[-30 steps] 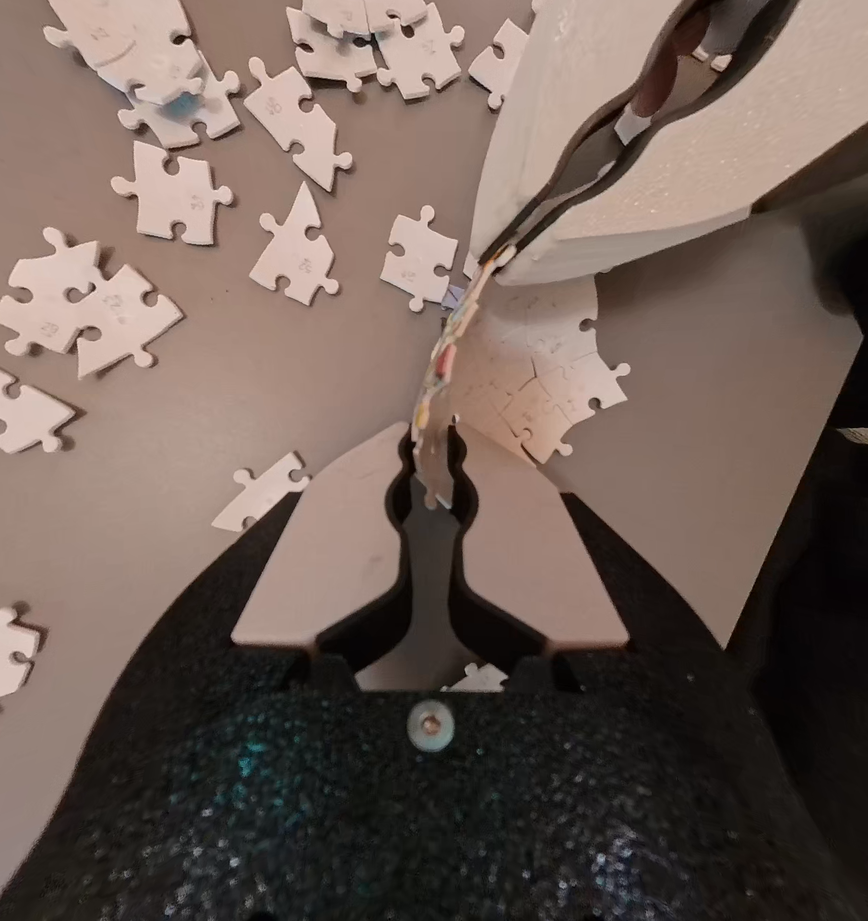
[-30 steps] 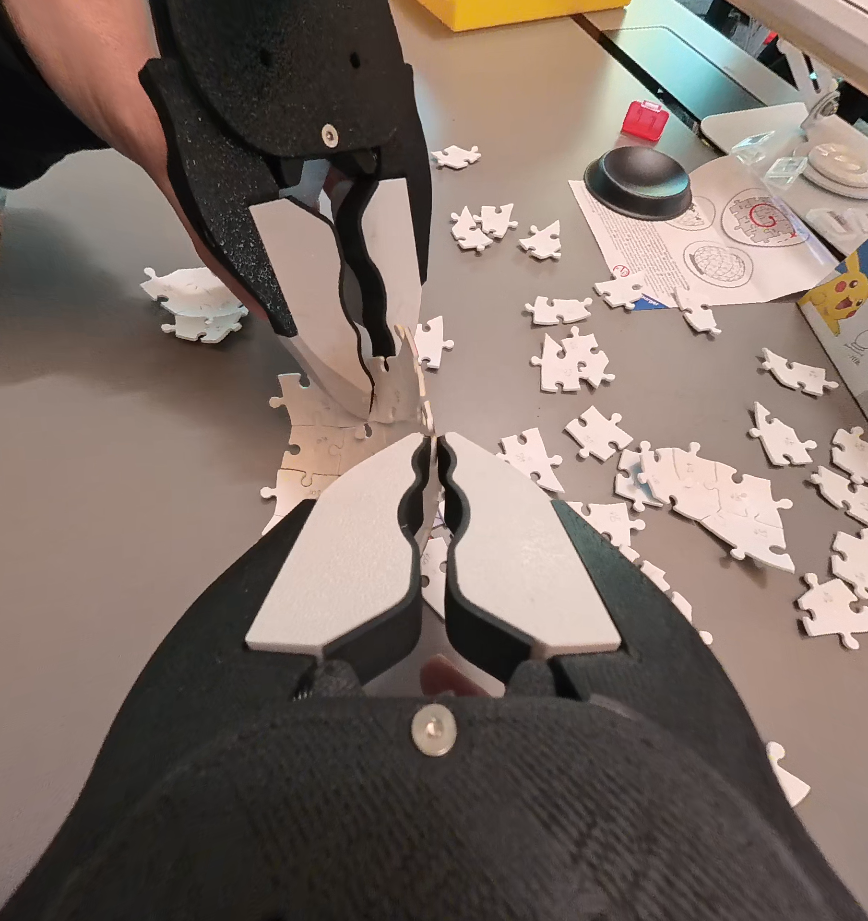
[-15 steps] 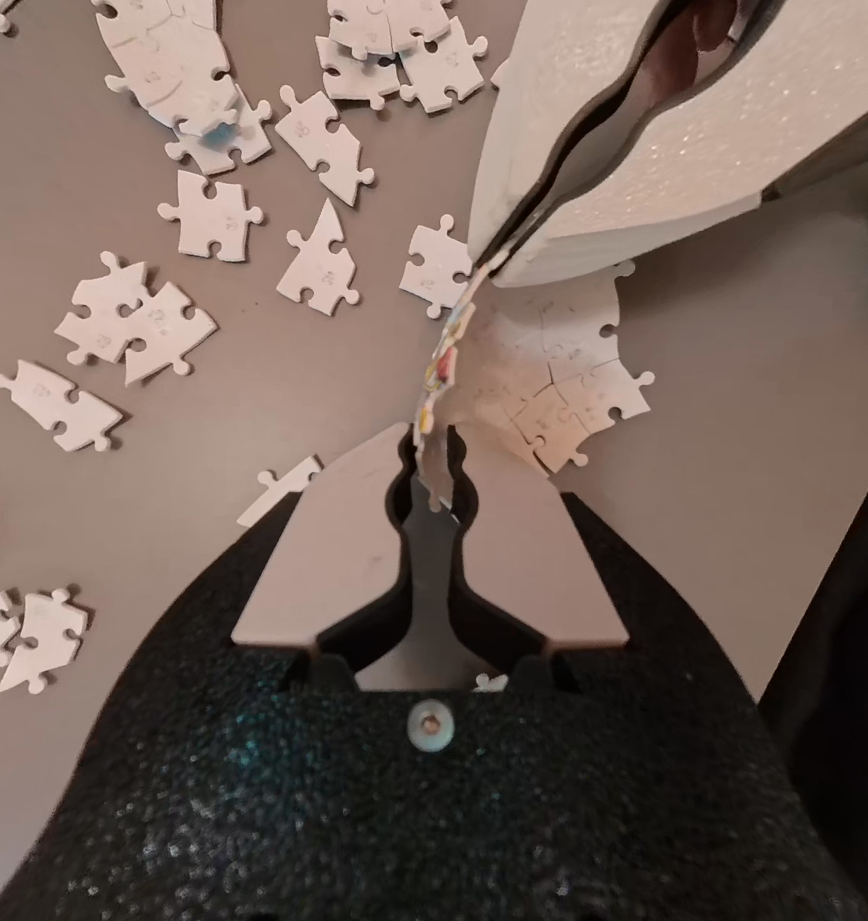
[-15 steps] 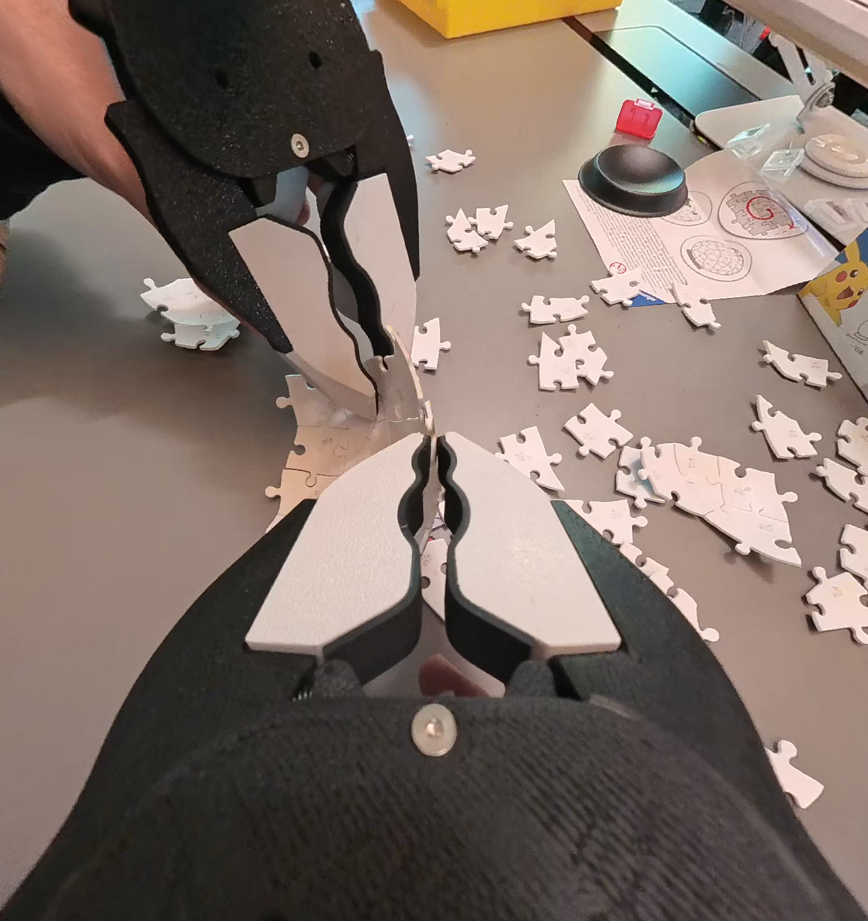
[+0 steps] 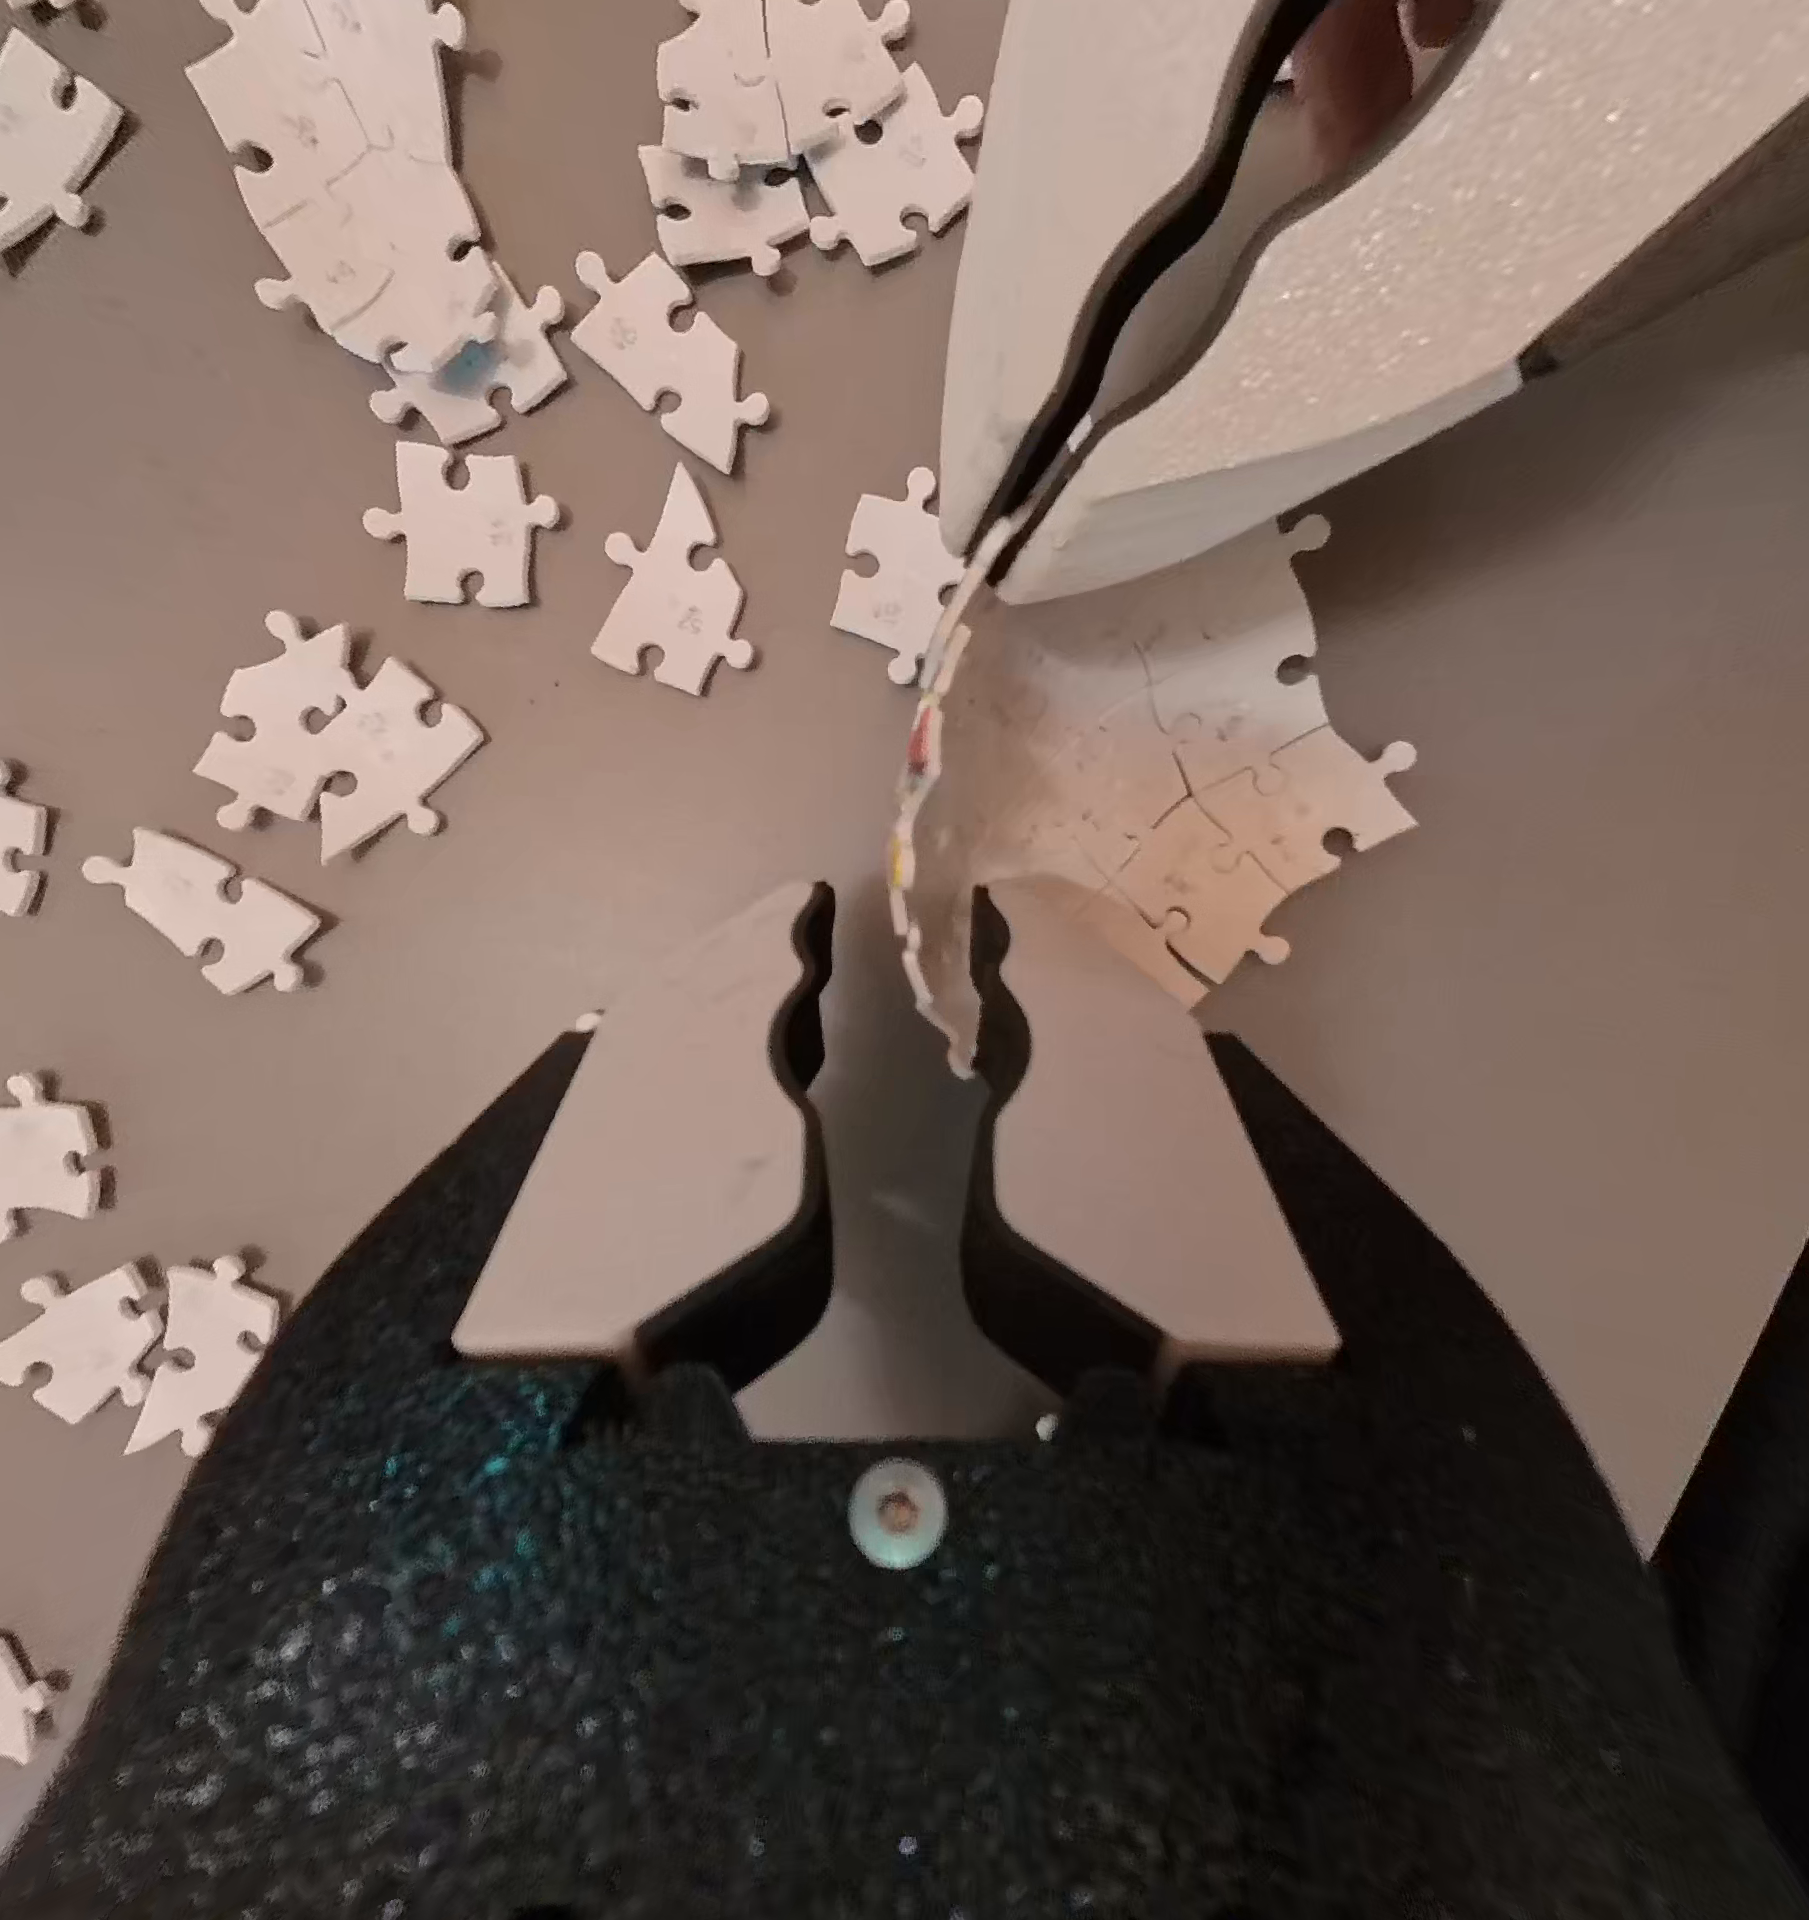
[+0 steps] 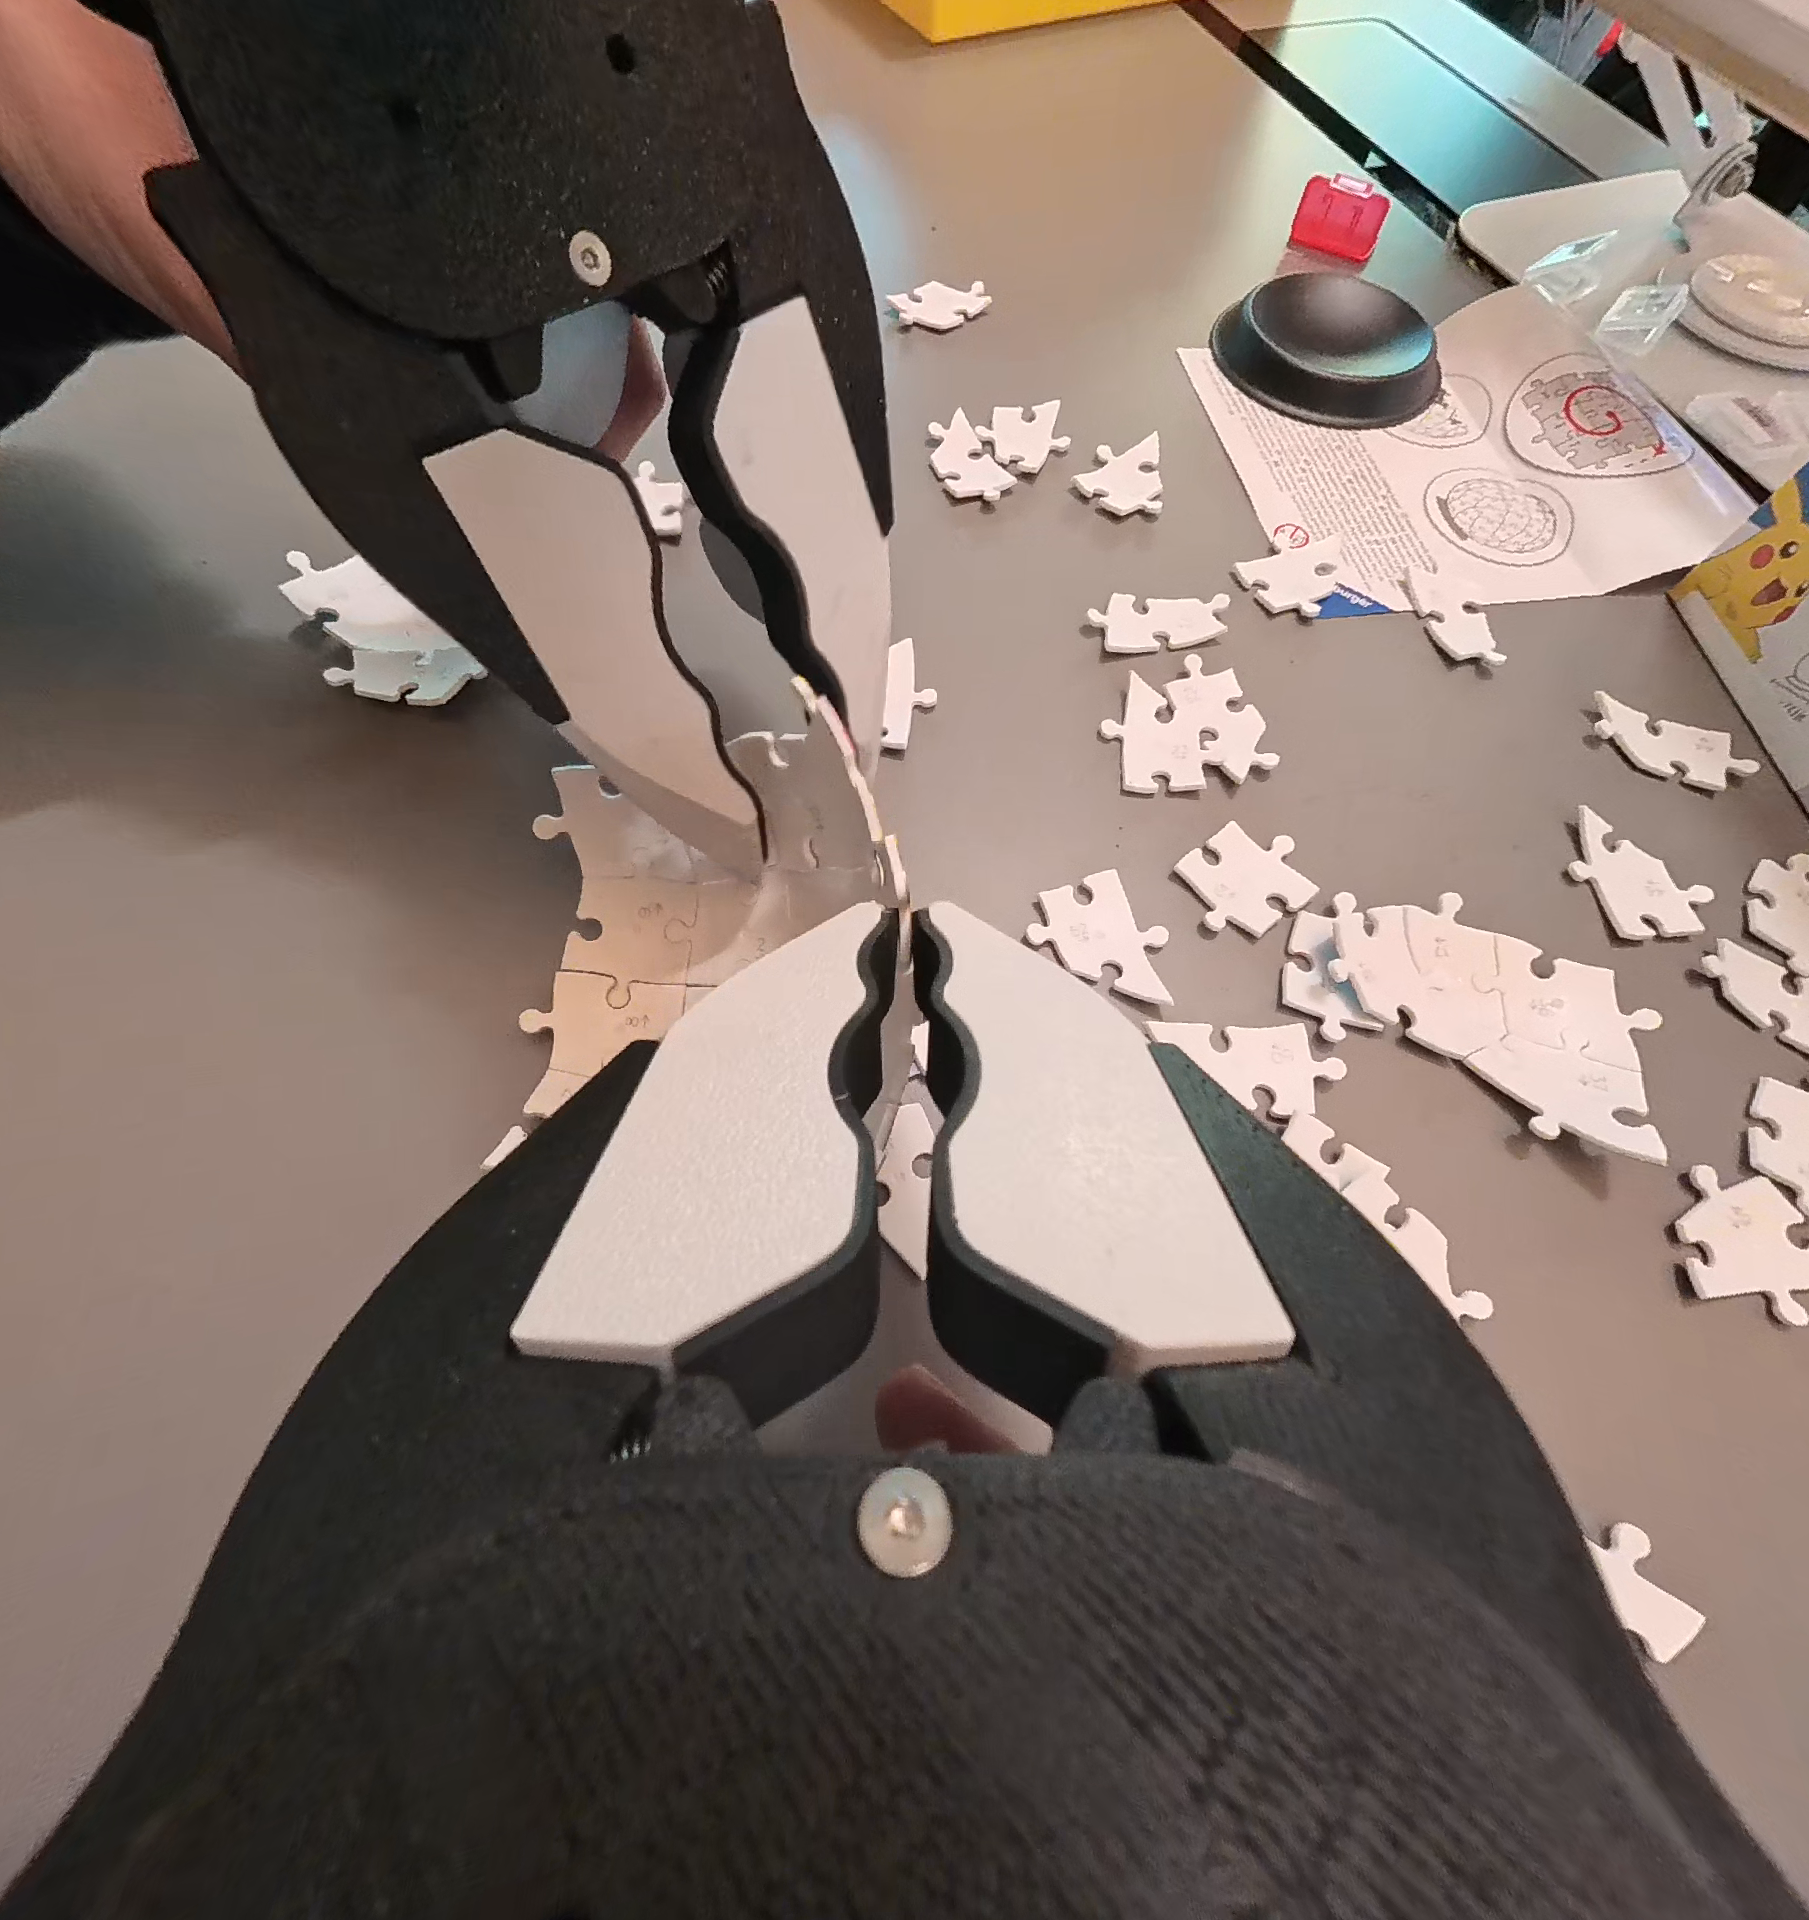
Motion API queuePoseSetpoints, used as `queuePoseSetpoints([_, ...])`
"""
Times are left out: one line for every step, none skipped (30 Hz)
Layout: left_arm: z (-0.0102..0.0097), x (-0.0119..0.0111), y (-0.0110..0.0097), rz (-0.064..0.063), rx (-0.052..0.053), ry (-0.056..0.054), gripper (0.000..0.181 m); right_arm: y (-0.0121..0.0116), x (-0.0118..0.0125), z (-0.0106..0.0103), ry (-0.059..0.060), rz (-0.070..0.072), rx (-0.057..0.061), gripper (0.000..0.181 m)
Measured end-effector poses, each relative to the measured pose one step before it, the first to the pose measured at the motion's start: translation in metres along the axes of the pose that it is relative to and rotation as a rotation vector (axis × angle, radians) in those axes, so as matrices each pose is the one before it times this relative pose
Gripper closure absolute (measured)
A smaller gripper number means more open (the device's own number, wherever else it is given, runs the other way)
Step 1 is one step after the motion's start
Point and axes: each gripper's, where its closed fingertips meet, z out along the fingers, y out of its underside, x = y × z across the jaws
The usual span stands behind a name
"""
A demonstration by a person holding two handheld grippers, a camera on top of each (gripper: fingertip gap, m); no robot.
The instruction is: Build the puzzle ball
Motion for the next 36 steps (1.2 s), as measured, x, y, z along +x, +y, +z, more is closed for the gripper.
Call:
queuePoseSetpoints([-0.00033, 0.00027, -0.00026, -0.0035, 0.0031, 0.0043, 0.157, -0.00008, -0.00011, -0.00006, -0.0012, 0.0002, 0.0014, 0.179])
queuePoseSetpoints([-0.00061, 0.00014, 0.00026, -0.0048, -0.0026, 0.0032, 0.156, -0.00031, -0.00029, -0.00015, -0.0019, 0.0001, 0.0020, 0.179])
queuePoseSetpoints([-0.00110, -0.00051, 0.00029, -0.0054, -0.0039, -0.0001, 0.154, -0.00009, -0.00012, -0.00012, -0.0007, -0.0004, 0.0005, 0.179])
queuePoseSetpoints([-0.00164, -0.00125, -0.00060, -0.0052, 0.0022, -0.0051, 0.154, 0.00029, -0.00002, -0.00014, 0.0008, -0.0014, -0.0025, 0.179])
queuePoseSetpoints([-0.00197, -0.00101, -0.00170, -0.0042, 0.0105, -0.0044, 0.154, 0.00033, 0.00025, -0.00015, 0.0021, -0.0015, -0.0028, 0.179])
queuePoseSetpoints([-0.00188, 0.00024, -0.00165, -0.0042, 0.0104, 0.0035, 0.155, 0.00014, 0.00019, -0.00002, 0.0014, -0.0005, -0.0014, 0.179])
queuePoseSetpoints([-0.00162, 0.00038, -0.00110, -0.0064, 0.0064, 0.0034, 0.154, 0.00015, 0.00014, -0.00002, 0.0004, 0.0005, -0.0002, 0.179])
queuePoseSetpoints([-0.00078, -0.00011, -0.00156, -0.0051, 0.0089, -0.0015, 0.154, 0.00026, 0.00022, 0.00027, 0.0004, 0.0011, -0.0007, 0.179])
queuePoseSetpoints([0.00063, 0.00112, -0.00193, 0.0001, 0.0116, 0.0040, 0.155, 0.00010, 0.00007, 0.00018, -0.0005, 0.0007, 0.0003, 0.179])
queuePoseSetpoints([0.00214, 0.00251, -0.00099, 0.0031, 0.0045, 0.0142, 0.156, -0.00004, -0.00001, 0.00002, -0.0002, -0.0003, 0.0003, 0.179])
queuePoseSetpoints([0.00304, 0.00191, 0.00078, 0.0003, -0.0080, 0.0132, 0.156, -0.00022, -0.00017, 0.00018, -0.0012, -0.0002, 0.0013, 0.179])
queuePoseSetpoints([0.00331, -0.00033, 0.00184, -0.0038, -0.0152, 0.0019, 0.156, -0.00072, -0.00072, 0.00010, -0.0041, 0.0003, 0.0048, 0.179])
queuePoseSetpoints([0.00311, -0.00171, 0.00160, -0.0034, -0.0113, -0.0030, 0.156, -0.00090, -0.00103, 0.00009, -0.0065, 0.0010, 0.0069, 0.179])
queuePoseSetpoints([0.00274, -0.00087, 0.00051, -0.0014, -0.0009, 0.0050, 0.157, -0.00046, -0.00062, -0.00005, -0.0041, -0.0003, 0.0042, 0.179])
queuePoseSetpoints([0.00194, 0.00036, -0.00071, -0.0052, 0.0095, 0.0154, 0.159, -0.00010, -0.00027, -0.00011, -0.0019, -0.0030, 0.0018, 0.179])
queuePoseSetpoints([0.00122, 0.00147, -0.00090, -0.0102, 0.0121, 0.0241, 0.161, 0.00024, 0.00015, 0.00000, 0.0012, -0.0034, 0.0012, 0.179])
queuePoseSetpoints([0.00063, 0.00180, -0.00035, -0.0099, 0.0085, 0.0251, 0.165, 0.00024, 0.00033, -0.00020, 0.0004, -0.0003, 0.0028, 0.179])
queuePoseSetpoints([0.00024, 0.00127, -0.00026, -0.0079, 0.0079, 0.0191, 0.168, 0.00014, 0.00027, -0.00027, -0.0018, 0.0042, 0.0032, 0.179])
queuePoseSetpoints([0.00009, 0.00108, -0.00021, -0.0059, 0.0071, 0.0169, 0.170, -0.00013, 0.00008, -0.00009, -0.0029, 0.0031, 0.0050, 0.179])
queuePoseSetpoints([-0.00002, 0.00110, -0.00024, -0.0039, 0.0063, 0.0177, 0.174, -0.00047, -0.00023, -0.00020, -0.0037, -0.0007, 0.0067, 0.179])
queuePoseSetpoints([-0.00016, 0.00049, -0.00009, -0.0018, 0.0053, 0.0152, 0.174, -0.00030, -0.00023, -0.00023, -0.0024, -0.0031, 0.0048, 0.179])
queuePoseSetpoints([-0.00027, 0.00040, -0.00004, -0.0014, 0.0038, 0.0167, 0.175, -0.00030, -0.00054, -0.00023, -0.0038, -0.0014, 0.0048, 0.179])
queuePoseSetpoints([-0.00031, 0.00047, -0.00013, -0.0042, 0.0043, 0.0173, 0.176, -0.00062, -0.00071, -0.00032, -0.0063, -0.0012, 0.0076, 0.179])
queuePoseSetpoints([-0.00037, 0.00005, -0.00066, -0.0058, 0.0077, 0.0148, 0.176, -0.00067, -0.00044, -0.00051, -0.0038, -0.0022, 0.0091, 0.179])
queuePoseSetpoints([-0.00030, -0.00021, -0.00123, -0.0100, 0.0118, 0.0122, 0.176, -0.00092, -0.00001, -0.00063, -0.0007, -0.0023, 0.0100, 0.179])
queuePoseSetpoints([-0.00010, -0.00029, -0.00112, -0.0170, 0.0114, 0.0115, 0.177, -0.00069, 0.00045, -0.00067, 0.0017, -0.0019, 0.0076, 0.179])
queuePoseSetpoints([0.00017, 0.00001, -0.00051, -0.0179, 0.0061, 0.0103, 0.177, -0.00042, 0.00017, -0.00052, 0.0008, -0.0012, 0.0038, 0.179])
queuePoseSetpoints([0.00037, 0.00008, -0.00004, -0.0083, 0.0016, 0.0066, 0.177, 0.00009, 0.00005, -0.00019, -0.0002, -0.0017, 0.0001, 0.179])
queuePoseSetpoints([0.00037, 0.00008, 0.00030, 0.0044, 0.0001, 0.0017, 0.177, 0.00042, 0.00015, 0.00020, 0.0017, -0.0029, -0.0021, 0.179])
queuePoseSetpoints([-0.00001, -0.00007, 0.00022, 0.0086, 0.0004, -0.0017, 0.177, 0.00022, -0.00028, 0.00009, -0.0009, -0.0018, -0.0030, 0.179])
queuePoseSetpoints([-0.00024, 0.00011, 0.00010, 0.0032, 0.0009, 0.0001, 0.177, -0.00012, -0.00021, 0.00007, 0.0001, -0.0047, -0.0005, 0.179])
queuePoseSetpoints([-0.00019, 0.00035, 0.00009, -0.0039, 0.0016, 0.0046, 0.177, -0.00041, -0.00046, -0.00004, 0.0008, -0.0120, 0.0014, 0.179])
queuePoseSetpoints([-0.00024, 0.00036, 0.00001, -0.0086, 0.0041, 0.0078, 0.177, -0.00028, -0.00033, 0.00000, 0.0003, -0.0101, 0.0022, 0.179])
queuePoseSetpoints([0.00004, 0.00025, 0.00005, -0.0112, 0.0057, 0.0084, 0.177, -0.00007, -0.00002, -0.00012, -0.0001, -0.0020, 0.0013, 0.179])
queuePoseSetpoints([0.00003, 0.00015, 0.00001, -0.0109, 0.0058, 0.0079, 0.177, 0.00010, 0.00006, -0.00002, -0.0007, 0.0025, 0.0005, 0.179])
queuePoseSetpoints([0.00003, 0.00015, 0.00004, -0.0089, 0.0053, 0.0061, 0.177, 0.00014, 0.00016, 0.00011, -0.0004, 0.0012, 0.0005, 0.179])
